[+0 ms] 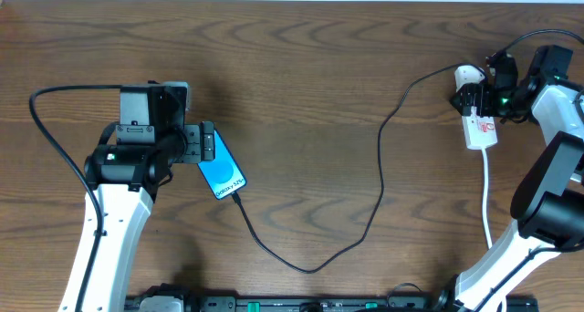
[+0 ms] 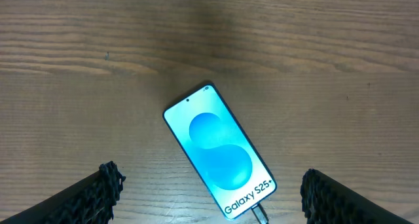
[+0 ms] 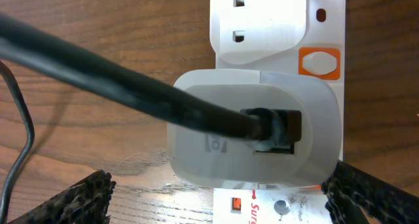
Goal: Plug charger to phone and switch on socket
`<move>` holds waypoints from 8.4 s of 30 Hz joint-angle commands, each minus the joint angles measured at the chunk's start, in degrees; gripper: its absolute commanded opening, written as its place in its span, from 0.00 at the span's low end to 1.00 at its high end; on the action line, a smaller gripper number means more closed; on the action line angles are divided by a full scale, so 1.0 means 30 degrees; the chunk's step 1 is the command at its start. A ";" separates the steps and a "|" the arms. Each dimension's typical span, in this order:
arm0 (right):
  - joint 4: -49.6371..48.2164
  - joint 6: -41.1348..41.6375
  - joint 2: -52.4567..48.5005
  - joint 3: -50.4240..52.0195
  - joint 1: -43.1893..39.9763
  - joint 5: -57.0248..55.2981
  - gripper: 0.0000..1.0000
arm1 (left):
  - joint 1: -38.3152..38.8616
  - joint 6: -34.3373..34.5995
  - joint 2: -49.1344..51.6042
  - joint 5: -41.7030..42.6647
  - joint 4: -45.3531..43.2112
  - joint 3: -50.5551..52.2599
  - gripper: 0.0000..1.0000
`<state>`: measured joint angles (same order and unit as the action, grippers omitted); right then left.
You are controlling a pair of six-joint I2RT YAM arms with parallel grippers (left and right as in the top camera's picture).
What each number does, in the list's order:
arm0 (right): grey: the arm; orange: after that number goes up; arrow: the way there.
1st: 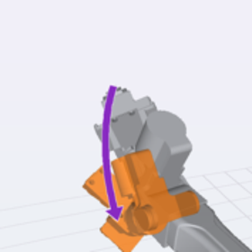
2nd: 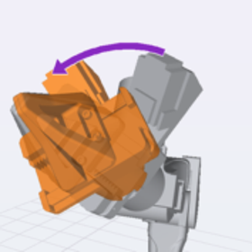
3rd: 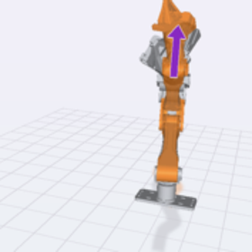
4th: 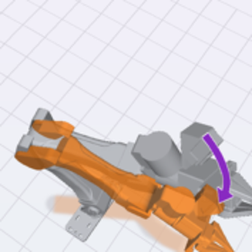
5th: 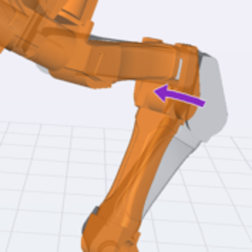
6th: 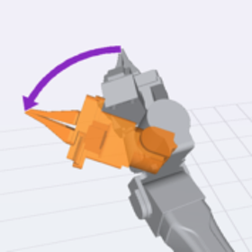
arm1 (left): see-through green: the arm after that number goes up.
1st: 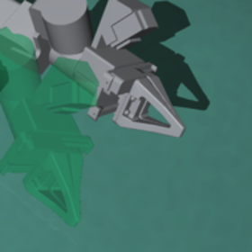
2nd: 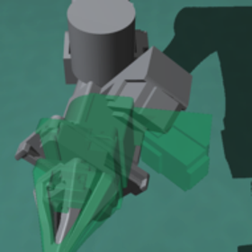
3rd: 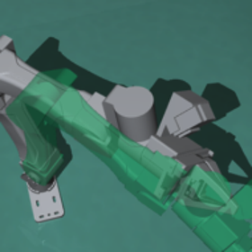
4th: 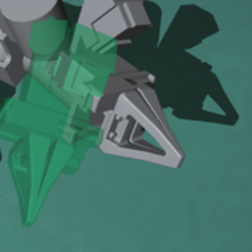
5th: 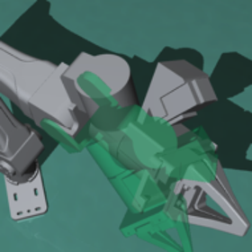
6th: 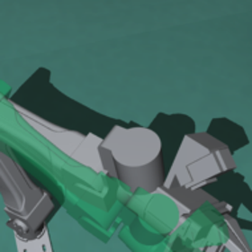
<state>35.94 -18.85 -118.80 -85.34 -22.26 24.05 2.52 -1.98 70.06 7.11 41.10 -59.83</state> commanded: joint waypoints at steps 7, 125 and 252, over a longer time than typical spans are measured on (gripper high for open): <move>0.0015 -0.0080 -0.0372 0.0007 0.0102 0.1042 0.99 | 0.0058 -0.0262 -0.0131 -0.0255 0.0007 -0.0007 0.90; 0.2018 0.1566 -0.1224 -0.1639 0.0044 0.2171 0.99 | 0.0058 -0.0262 -0.0131 -0.0255 0.0007 -0.0007 0.89; 0.1588 0.2557 -0.1231 0.0226 0.1202 0.5406 0.99 | 0.0058 -0.0262 -0.0131 -0.0255 0.0007 -0.0007 0.90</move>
<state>38.48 -12.75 -120.81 -87.79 -22.39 27.35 2.52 -1.96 70.06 7.11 41.10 -59.83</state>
